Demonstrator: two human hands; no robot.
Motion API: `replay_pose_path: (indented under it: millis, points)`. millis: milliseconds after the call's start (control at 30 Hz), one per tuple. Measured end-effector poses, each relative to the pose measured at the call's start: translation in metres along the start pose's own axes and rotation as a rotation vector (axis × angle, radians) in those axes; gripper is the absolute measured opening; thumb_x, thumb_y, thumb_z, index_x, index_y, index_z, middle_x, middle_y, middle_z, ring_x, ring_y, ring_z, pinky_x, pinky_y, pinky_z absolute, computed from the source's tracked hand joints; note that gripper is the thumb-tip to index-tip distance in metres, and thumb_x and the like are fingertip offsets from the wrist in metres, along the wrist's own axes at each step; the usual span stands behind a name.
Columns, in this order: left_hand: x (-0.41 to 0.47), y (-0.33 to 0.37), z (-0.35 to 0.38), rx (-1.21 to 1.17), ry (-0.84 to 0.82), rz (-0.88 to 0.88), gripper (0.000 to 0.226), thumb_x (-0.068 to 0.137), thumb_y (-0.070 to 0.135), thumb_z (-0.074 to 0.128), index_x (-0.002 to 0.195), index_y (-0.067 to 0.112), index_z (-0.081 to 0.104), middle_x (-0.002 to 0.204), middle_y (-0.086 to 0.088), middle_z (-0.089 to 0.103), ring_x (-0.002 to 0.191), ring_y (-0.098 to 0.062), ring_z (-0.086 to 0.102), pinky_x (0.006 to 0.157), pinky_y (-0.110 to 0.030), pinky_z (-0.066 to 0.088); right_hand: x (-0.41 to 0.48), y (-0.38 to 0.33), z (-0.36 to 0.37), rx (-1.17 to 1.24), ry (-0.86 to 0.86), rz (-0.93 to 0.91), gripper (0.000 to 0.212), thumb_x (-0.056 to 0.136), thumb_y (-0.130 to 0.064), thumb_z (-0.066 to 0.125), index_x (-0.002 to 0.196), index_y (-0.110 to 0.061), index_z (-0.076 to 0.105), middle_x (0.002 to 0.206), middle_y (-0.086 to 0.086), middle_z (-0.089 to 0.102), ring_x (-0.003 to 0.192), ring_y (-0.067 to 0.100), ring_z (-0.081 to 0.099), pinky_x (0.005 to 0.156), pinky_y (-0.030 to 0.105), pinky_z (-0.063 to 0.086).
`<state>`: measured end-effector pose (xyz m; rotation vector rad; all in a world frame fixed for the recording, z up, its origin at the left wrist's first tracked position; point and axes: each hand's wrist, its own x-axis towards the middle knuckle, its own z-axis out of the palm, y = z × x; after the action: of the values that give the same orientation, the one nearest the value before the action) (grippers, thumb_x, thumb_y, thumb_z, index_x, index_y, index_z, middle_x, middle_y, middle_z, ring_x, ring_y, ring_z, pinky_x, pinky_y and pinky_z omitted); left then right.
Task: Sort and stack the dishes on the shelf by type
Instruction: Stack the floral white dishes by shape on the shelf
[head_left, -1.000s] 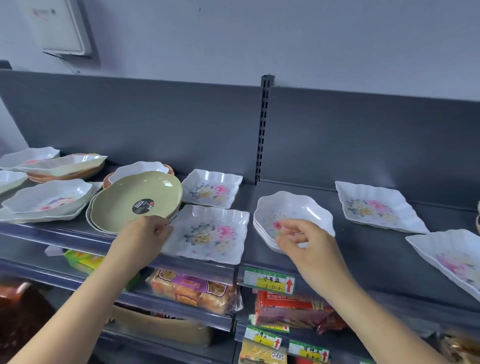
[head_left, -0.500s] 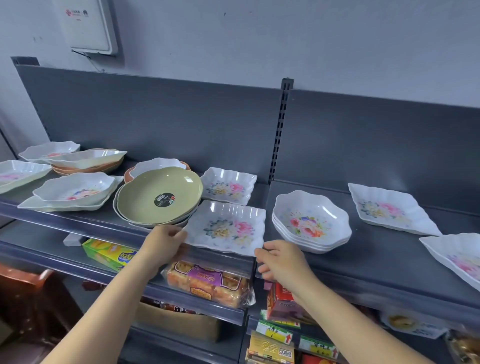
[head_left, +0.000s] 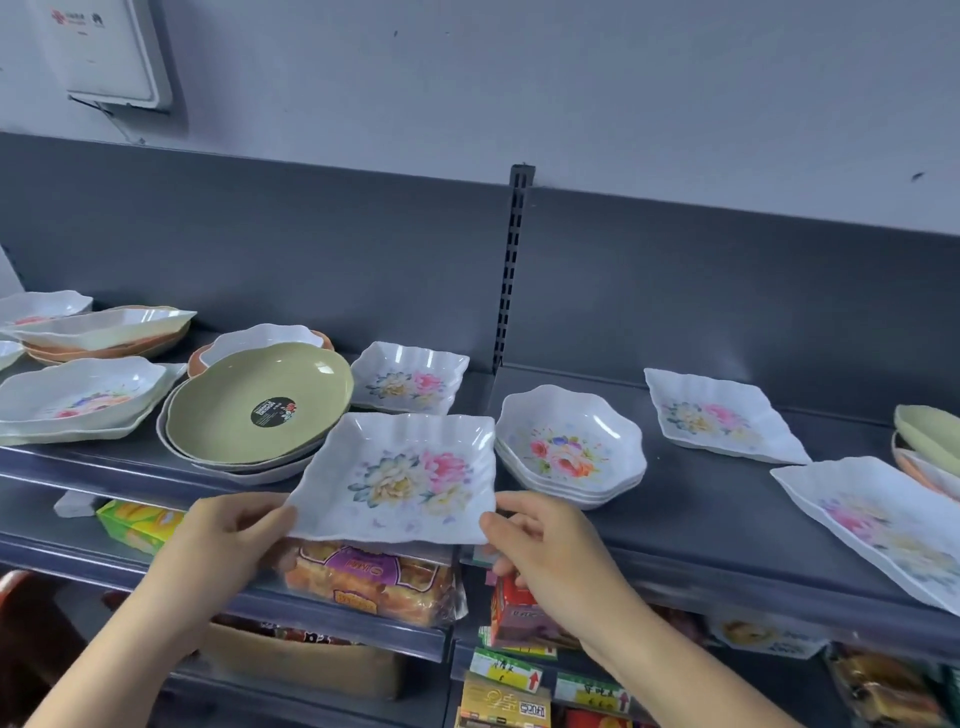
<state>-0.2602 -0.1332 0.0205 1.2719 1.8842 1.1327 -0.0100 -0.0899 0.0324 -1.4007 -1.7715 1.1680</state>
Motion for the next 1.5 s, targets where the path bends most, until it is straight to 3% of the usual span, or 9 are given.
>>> replay_pose_path:
  millis: [300,500,633,800,933,1100,1267,1400,1500]
  points:
    - [-0.020,0.079,0.040,-0.066,0.135,0.147,0.046,0.090,0.011,0.056,0.065,0.045,0.073,0.059,0.004,0.072,0.057,-0.007,0.066,0.071,-0.035,0.049,-0.006,0.000,-0.070,0.099,0.131,-0.154,0.035,0.093,-0.029,0.057,0.127,-0.023,0.056,0.085,-0.004,0.067,0.081,0.010,0.066,0.078,0.026,0.053]
    - [-0.020,0.125,0.128,-0.187,-0.015,0.184,0.033,0.090,0.007,0.055,0.073,0.027,0.074,0.066,-0.004,0.074,0.059,-0.012,0.068,0.061,-0.017,0.057,-0.023,0.037,-0.157,0.092,0.301,-0.107,0.016,0.091,-0.026,0.059,0.100,-0.040,0.060,0.081,-0.004,0.069,0.071,0.005,0.066,0.075,0.026,0.053]
    - [-0.030,0.156,0.198,-0.164,-0.120,0.193,0.026,0.090,0.006,0.053,0.076,0.017,0.071,0.062,-0.003,0.073,0.058,-0.011,0.069,0.058,-0.020,0.057,-0.043,0.071,-0.217,0.043,0.432,-0.003,0.029,0.092,-0.018,0.057,0.083,-0.046,0.056,0.073,-0.009,0.066,0.059,0.003,0.061,0.070,0.028,0.051]
    - [-0.047,0.178,0.279,-0.112,-0.395,0.118,0.007,0.086,0.006,0.059,0.087,0.001,0.063,0.062,-0.009,0.072,0.048,-0.008,0.058,0.052,-0.018,0.051,-0.068,0.121,-0.286,-0.022,0.542,0.145,0.024,0.093,-0.011,0.050,0.104,-0.020,0.070,0.087,-0.003,0.070,0.078,0.013,0.063,0.070,0.029,0.047]
    - [-0.060,0.190,0.323,-0.125,-0.516,0.055,0.006,0.085,0.006,0.058,0.087,0.000,0.056,0.070,-0.019,0.072,0.049,-0.012,0.056,0.064,-0.031,0.048,-0.075,0.155,-0.322,-0.094,0.564,0.202,0.028,0.091,-0.010,0.051,0.103,0.015,0.056,0.085,0.030,0.058,0.072,0.026,0.051,0.070,0.030,0.032]
    - [-0.067,0.195,0.350,-0.162,-0.415,0.014,0.010,0.084,0.006,0.058,0.090,-0.002,0.057,0.053,-0.011,0.067,0.047,-0.011,0.059,0.068,-0.030,0.049,-0.082,0.172,-0.347,-0.162,0.569,0.243,0.033,0.094,-0.021,0.050,0.071,0.001,0.059,0.070,0.022,0.051,0.070,0.021,0.045,0.064,0.031,0.031]
    - [-0.071,0.194,0.360,-0.182,-0.286,0.026,0.011,0.082,0.007,0.058,0.089,-0.001,0.058,0.053,-0.011,0.068,0.045,-0.012,0.060,0.066,-0.033,0.054,-0.084,0.190,-0.369,-0.328,0.696,0.294,0.035,0.095,-0.025,0.049,0.102,0.005,0.065,0.102,0.020,0.069,0.097,0.034,0.060,0.084,0.043,0.049]
    - [-0.070,0.192,0.361,-0.234,-0.200,-0.001,0.011,0.082,0.008,0.060,0.090,0.000,0.058,0.061,-0.013,0.072,0.052,-0.017,0.065,0.075,-0.040,0.057,-0.074,0.201,-0.376,-0.333,0.607,0.352,0.037,0.093,-0.025,0.050,0.095,0.008,0.065,0.095,0.025,0.067,0.088,0.037,0.064,0.074,0.043,0.051]
    - [-0.067,0.190,0.357,-0.234,-0.190,0.004,0.011,0.083,0.008,0.059,0.091,0.000,0.058,0.062,-0.013,0.072,0.054,-0.019,0.064,0.075,-0.039,0.057,-0.066,0.205,-0.376,-0.191,0.567,0.361,0.027,0.092,-0.015,0.053,0.095,0.006,0.069,0.088,0.018,0.071,0.070,0.020,0.066,0.070,0.037,0.053]
